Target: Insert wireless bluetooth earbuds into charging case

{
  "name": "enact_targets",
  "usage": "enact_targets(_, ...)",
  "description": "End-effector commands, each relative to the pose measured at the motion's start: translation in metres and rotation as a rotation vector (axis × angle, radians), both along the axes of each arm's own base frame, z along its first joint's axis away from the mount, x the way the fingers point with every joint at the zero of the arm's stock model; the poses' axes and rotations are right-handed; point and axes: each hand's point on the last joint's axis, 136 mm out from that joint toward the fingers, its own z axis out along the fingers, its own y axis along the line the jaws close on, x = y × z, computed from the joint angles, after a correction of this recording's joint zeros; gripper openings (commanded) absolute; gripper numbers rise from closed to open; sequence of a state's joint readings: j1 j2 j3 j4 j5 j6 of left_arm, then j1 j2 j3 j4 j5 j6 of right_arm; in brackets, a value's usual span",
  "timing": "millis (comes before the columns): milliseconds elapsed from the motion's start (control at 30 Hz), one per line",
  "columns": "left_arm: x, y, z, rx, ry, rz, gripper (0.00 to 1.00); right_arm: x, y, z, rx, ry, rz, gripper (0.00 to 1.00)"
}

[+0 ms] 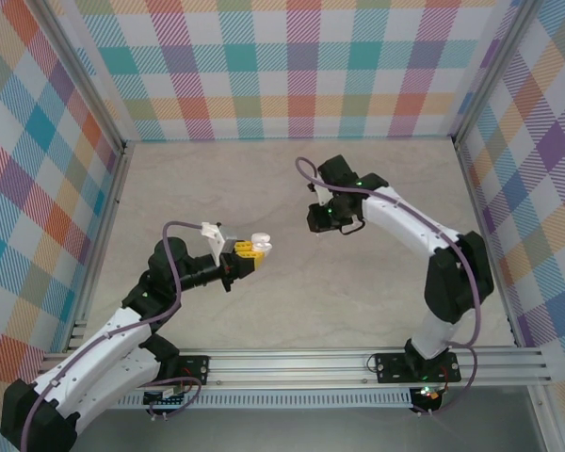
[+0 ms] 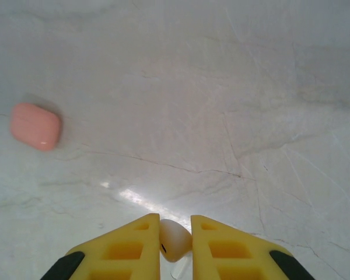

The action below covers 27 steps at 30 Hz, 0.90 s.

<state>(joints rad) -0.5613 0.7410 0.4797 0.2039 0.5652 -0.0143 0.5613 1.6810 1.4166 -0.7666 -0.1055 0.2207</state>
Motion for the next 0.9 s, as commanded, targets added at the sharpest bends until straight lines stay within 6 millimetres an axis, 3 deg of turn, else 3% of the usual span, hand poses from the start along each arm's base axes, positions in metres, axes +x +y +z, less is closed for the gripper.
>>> enact_targets(0,0.001,-0.002,0.019,-0.038,-0.072,0.002,0.00,-0.008,0.000,0.030,0.079,-0.042,-0.027,0.17)
enact_targets(267,0.006,-0.001,0.018,-0.085,-0.148,0.022,0.00,-0.026,0.002,0.110,0.301,-0.217,-0.045,0.14)
enact_targets(467,0.004,-0.016,0.025,-0.076,-0.157,-0.061,0.00,-0.059,0.028,0.178,0.548,-0.418,0.118,0.14)
enact_targets(633,0.006,-0.029,0.032,-0.079,-0.165,-0.104,0.00,-0.073,0.046,0.201,0.617,-0.473,0.172,0.14)
enact_targets(867,0.010,-0.038,0.040,-0.080,-0.202,-0.106,0.00,-0.080,0.063,0.216,0.625,-0.553,0.188,0.14)
